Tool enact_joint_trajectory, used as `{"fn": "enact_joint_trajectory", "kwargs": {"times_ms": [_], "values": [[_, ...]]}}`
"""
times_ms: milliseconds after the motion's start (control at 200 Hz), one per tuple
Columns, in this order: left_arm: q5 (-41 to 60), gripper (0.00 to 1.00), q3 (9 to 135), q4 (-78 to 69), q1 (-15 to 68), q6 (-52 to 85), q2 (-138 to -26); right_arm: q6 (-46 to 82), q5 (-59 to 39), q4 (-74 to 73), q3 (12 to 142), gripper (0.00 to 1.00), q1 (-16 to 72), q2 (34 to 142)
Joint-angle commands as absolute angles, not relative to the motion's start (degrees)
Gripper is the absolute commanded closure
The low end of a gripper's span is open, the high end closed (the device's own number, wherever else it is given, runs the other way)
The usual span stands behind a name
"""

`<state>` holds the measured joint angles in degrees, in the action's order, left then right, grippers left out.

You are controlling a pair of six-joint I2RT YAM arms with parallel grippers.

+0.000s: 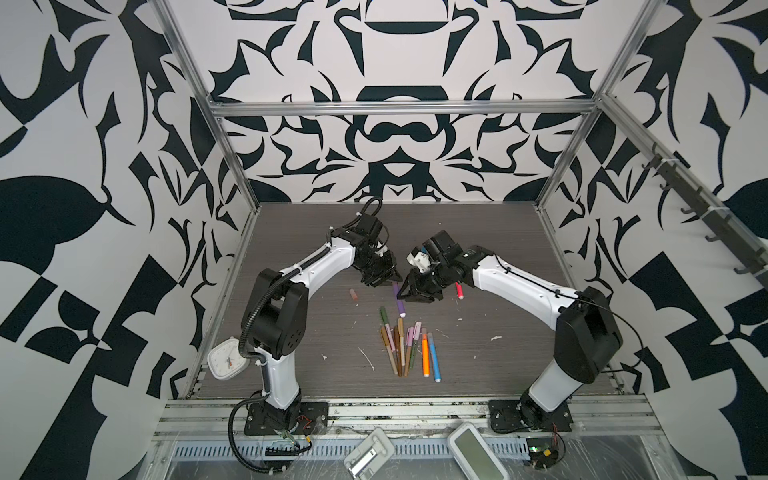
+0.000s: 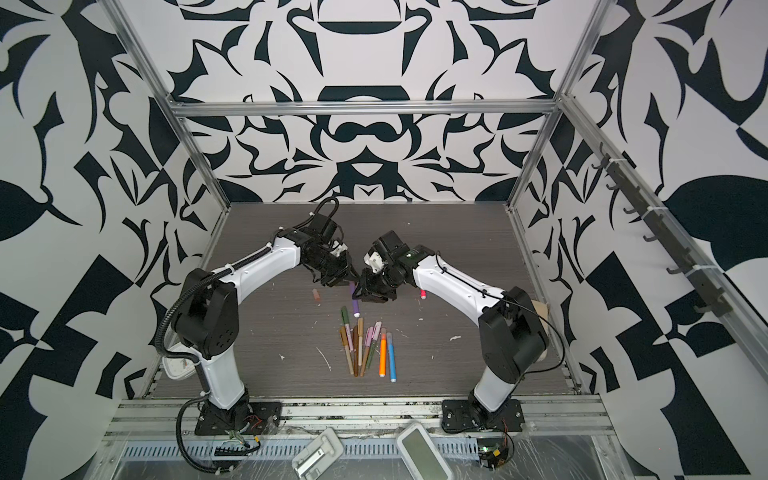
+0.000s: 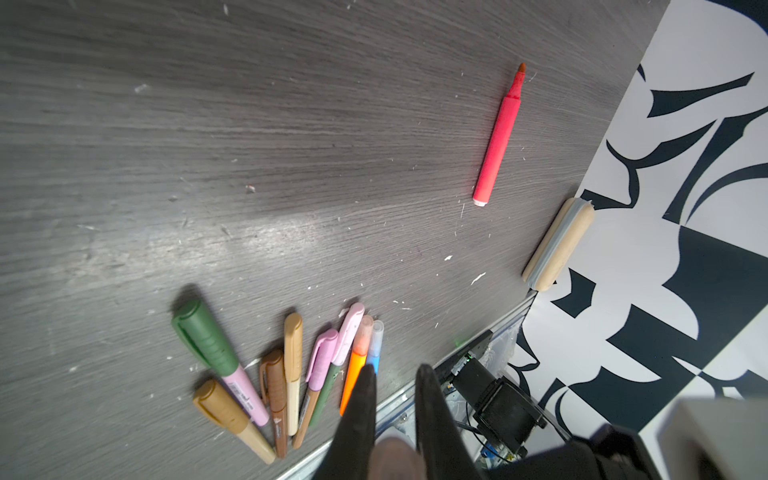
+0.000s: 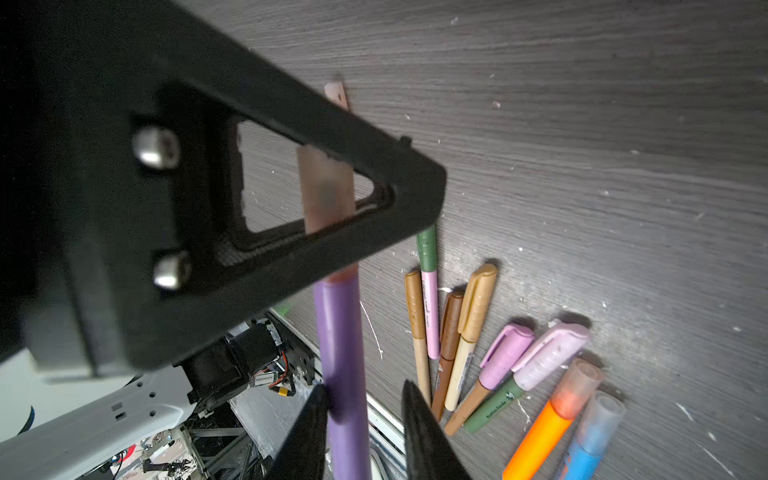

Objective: Open the pen caps
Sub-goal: 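Close the left gripper on the purple highlighter's translucent cap, then pull the right gripper away from the left gripper to remove the cap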

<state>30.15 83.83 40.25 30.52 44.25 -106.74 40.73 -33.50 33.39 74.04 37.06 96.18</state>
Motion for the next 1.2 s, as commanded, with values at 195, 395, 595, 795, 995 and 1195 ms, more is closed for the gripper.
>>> {"fn": "enact_joint_trajectory", "kwargs": {"times_ms": [195,395,595,795,995,1195], "values": [[30.67,1.00,85.03,42.19,30.76,44.38,-105.35,40.53,-34.28,33.91,75.65,0.68,37.18,97.20],[31.45,1.00,85.59,42.09,30.76,44.47,-106.26,41.51,-34.58,32.45,73.40,0.70,37.94,96.16],[33.23,1.00,86.77,40.61,30.42,46.20,-107.51,41.57,-34.33,32.19,72.45,0.94,38.52,94.96],[32.85,1.00,92.39,42.36,25.58,44.94,-111.10,41.91,-33.04,32.86,68.07,1.00,39.32,90.68],[27.59,1.00,104.59,50.48,18.38,40.86,-115.97,41.35,-28.03,35.88,63.36,1.00,48.08,86.04],[23.37,1.00,105.37,54.56,15.90,38.24,-116.15,47.04,-24.59,30.09,56.70,1.00,49.83,79.10]]}}
